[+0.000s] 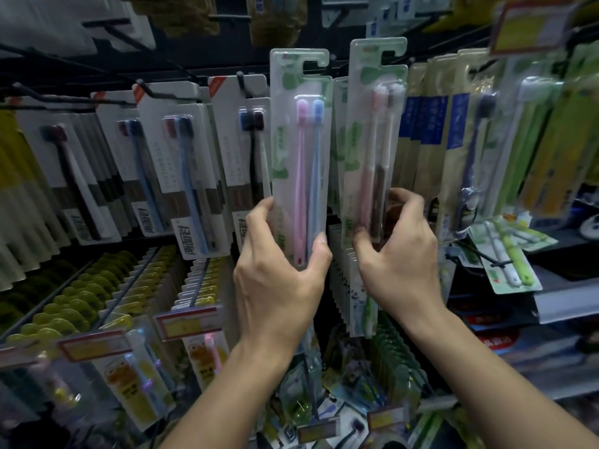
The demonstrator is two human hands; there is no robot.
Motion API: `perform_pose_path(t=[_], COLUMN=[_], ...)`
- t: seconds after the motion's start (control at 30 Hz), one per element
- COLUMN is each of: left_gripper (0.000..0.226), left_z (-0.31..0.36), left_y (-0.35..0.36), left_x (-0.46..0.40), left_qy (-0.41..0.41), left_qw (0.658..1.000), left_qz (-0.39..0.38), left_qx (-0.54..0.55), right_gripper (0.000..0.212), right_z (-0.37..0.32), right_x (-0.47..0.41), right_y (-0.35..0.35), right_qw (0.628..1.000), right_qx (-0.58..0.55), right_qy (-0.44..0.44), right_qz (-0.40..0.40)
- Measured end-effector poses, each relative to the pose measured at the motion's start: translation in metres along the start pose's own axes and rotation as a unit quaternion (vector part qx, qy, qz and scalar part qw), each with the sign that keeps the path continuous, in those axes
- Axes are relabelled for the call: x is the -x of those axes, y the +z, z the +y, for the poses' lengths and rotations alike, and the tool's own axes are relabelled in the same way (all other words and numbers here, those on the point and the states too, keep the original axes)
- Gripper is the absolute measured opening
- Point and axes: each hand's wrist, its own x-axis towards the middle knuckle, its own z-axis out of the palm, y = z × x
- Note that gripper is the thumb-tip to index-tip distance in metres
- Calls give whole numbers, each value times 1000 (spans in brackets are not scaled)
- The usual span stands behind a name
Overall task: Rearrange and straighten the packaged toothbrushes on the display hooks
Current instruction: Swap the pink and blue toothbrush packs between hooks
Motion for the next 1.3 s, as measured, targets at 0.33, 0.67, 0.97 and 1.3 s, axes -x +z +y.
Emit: perform_pose_path(t=[0.33,0.67,0.97,1.3], left_gripper=[74,74,79,77], left_z=[16,20,19,18], left_y=[12,19,20,16], left_x=[2,2,4,4], left_qy=[7,-3,-20,7], left_qw=[1000,1000,998,995], left_qz=[22,20,-2,-31], left_qx=[12,-5,-53,-97], right_gripper=[59,59,57,59], right_z=[6,8,11,8], right_x=[-1,-1,-2,1], right_y=[-5,-8,-7,-9], right_qw=[999,999,997,997], right_qx=[18,35,60,63], right_qy=[13,27,48,37], right_qz=[31,14,-10,-19])
